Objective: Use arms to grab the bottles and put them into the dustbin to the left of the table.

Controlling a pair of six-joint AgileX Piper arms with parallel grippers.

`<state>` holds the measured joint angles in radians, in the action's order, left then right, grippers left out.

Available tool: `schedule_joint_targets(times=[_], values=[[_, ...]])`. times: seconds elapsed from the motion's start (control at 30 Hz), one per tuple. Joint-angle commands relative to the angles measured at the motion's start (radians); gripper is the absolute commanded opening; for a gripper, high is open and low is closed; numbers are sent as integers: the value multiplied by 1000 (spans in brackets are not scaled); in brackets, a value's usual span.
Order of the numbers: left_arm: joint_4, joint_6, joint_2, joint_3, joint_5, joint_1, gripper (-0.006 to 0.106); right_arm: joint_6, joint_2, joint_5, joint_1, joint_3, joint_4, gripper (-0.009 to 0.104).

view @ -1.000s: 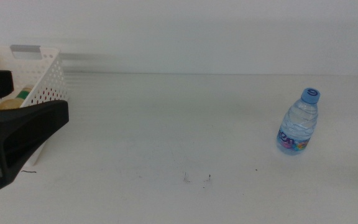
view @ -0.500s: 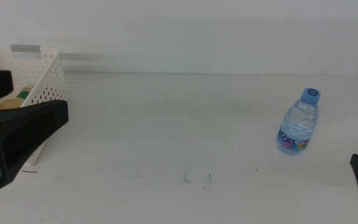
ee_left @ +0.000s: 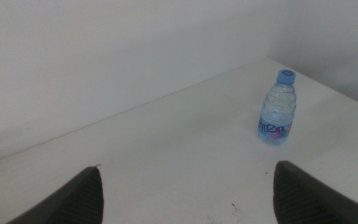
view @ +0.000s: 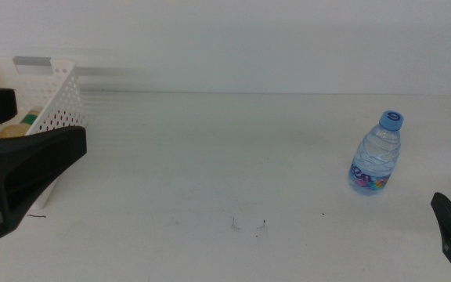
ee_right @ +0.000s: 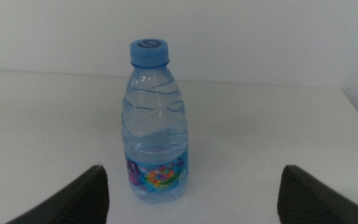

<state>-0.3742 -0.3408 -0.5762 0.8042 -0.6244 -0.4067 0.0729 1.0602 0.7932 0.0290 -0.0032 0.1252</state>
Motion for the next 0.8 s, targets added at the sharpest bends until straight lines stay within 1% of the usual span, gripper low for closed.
schedule_joint_targets(times=[0.0, 0.1, 0.2, 0.23, 0.37, 0.47, 0.53, 0.6, 0.63, 0.77], values=[[0, 2, 4, -4, 11, -4, 94, 12, 5, 17, 2, 3, 7, 88], [0, 2, 4, -4, 11, -4, 94, 66, 5, 16, 2, 3, 47, 88], [0, 2, 4, -4, 11, -4, 94, 69, 25, 33, 2, 3, 106, 88], [0, 2, 4, -4, 11, -4, 94, 69, 41, 48, 2, 3, 115, 88], [0, 2, 4, -4, 11, -4, 94, 69, 121, 101, 2, 3, 115, 88], [0, 2, 4, -4, 11, -4, 94, 31, 173, 143, 2, 3, 117, 88], [0, 2, 4, -4, 11, -4, 94, -1, 203, 174, 2, 3, 130, 88], [0, 2, 4, -4, 11, -4, 94, -29, 235, 246, 2, 3, 157, 88], [0, 2, 4, -4, 11, -4, 94, -46, 251, 280, 2, 3, 160, 88], [0, 2, 4, -4, 11, -4, 94, -94, 309, 370, 2, 3, 149, 88]])
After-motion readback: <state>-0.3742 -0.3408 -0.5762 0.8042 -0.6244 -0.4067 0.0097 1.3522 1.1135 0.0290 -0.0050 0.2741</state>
